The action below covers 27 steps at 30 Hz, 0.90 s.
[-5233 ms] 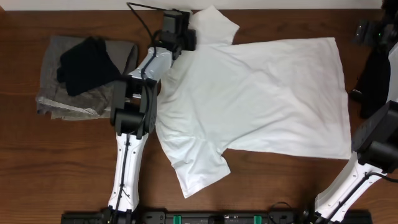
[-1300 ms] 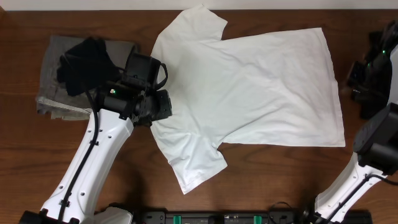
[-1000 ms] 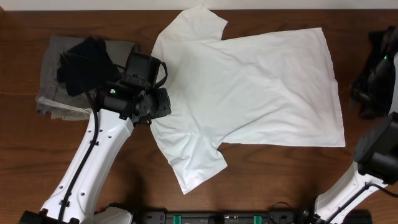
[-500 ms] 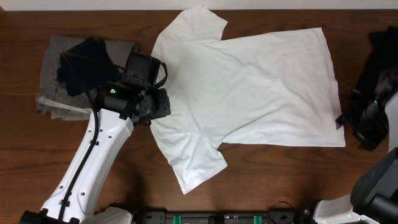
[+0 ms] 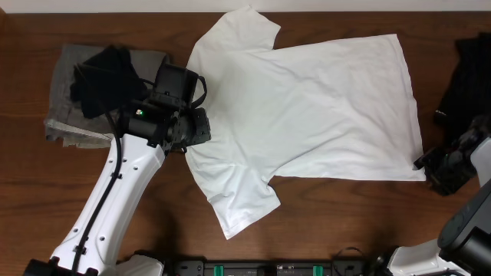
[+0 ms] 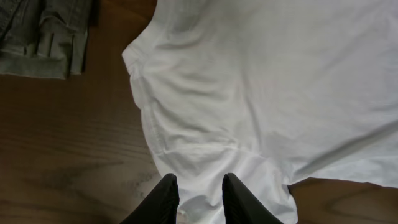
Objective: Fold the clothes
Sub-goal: 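Grasp the shirt's lower right corner with the right gripper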
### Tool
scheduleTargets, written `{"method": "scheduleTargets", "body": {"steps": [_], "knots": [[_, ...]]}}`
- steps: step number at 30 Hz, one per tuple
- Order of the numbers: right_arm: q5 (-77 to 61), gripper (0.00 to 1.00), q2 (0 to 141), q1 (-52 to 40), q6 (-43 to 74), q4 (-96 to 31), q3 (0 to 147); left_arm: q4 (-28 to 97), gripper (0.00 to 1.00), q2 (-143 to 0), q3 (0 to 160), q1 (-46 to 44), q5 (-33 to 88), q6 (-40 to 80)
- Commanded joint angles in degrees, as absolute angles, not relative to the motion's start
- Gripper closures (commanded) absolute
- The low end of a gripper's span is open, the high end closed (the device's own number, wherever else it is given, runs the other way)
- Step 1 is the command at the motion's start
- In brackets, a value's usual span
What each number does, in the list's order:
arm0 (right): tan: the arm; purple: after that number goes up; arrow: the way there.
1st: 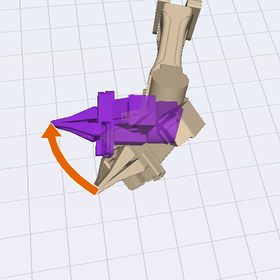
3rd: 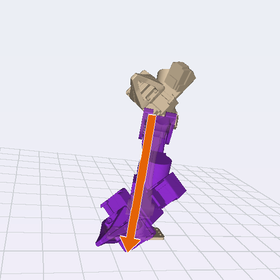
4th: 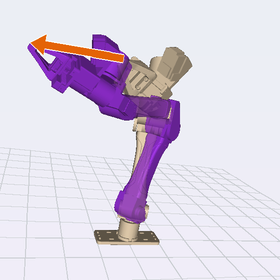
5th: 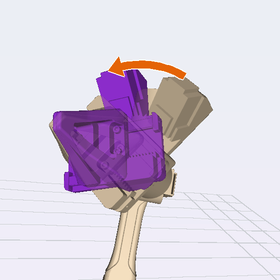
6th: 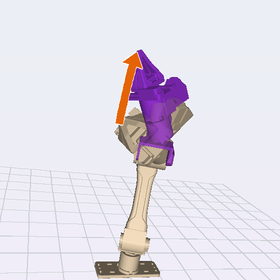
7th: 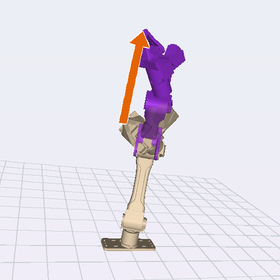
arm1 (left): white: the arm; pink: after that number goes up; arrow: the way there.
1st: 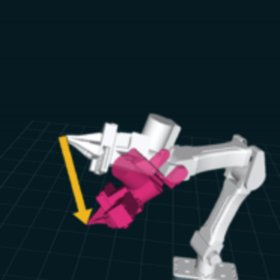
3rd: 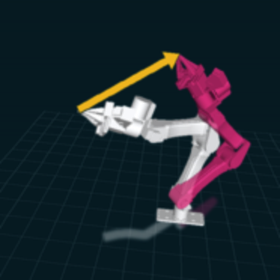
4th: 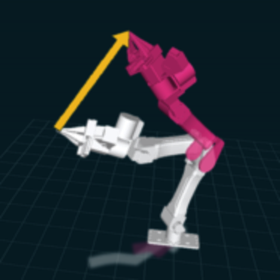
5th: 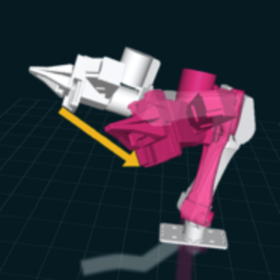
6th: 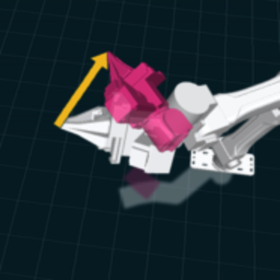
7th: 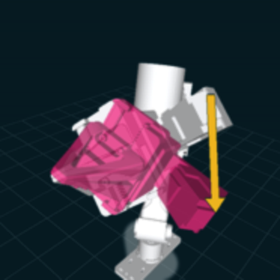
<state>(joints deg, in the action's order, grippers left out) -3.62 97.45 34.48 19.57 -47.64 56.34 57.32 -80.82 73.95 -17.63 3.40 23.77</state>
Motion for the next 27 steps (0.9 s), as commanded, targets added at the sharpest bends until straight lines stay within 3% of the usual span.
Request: {"method": "scheduleTargets", "body": {"steps": [1, 14, 19, 24, 27], "knots": [[-2.5, 0.42, 97.8, 34.1, 20.1, -45.2, 53.8, 57.3, 0.73, -81.3, 74.0, -17.4, 2.5, 23.7], [-2.0, 0.46, 97.8, 32.2, 20.0, -38.8, 50.8, 57.6, 0.73, -81.3, 71.9, -17.4, 2.1, 28.4], [-1.8, 0.65, 97.8, 32.2, 20.4, -38.7, 50.8, 54.9, 0.73, -81.3, 68.3, -17.4, 2.1, 29.0], [2.7, 0.77, 97.8, 32.2, 21.2, -38.9, 50.8, 55.0, 0.73, -81.3, 68.2, -17.4, 2.0, 28.1], [7.4, 0.95, 97.8, 32.7, 23.2, -39.7, 50.8, 55.8, 0.73, -81.3, 68.1, -17.4, 2.0, 27.9]]}}
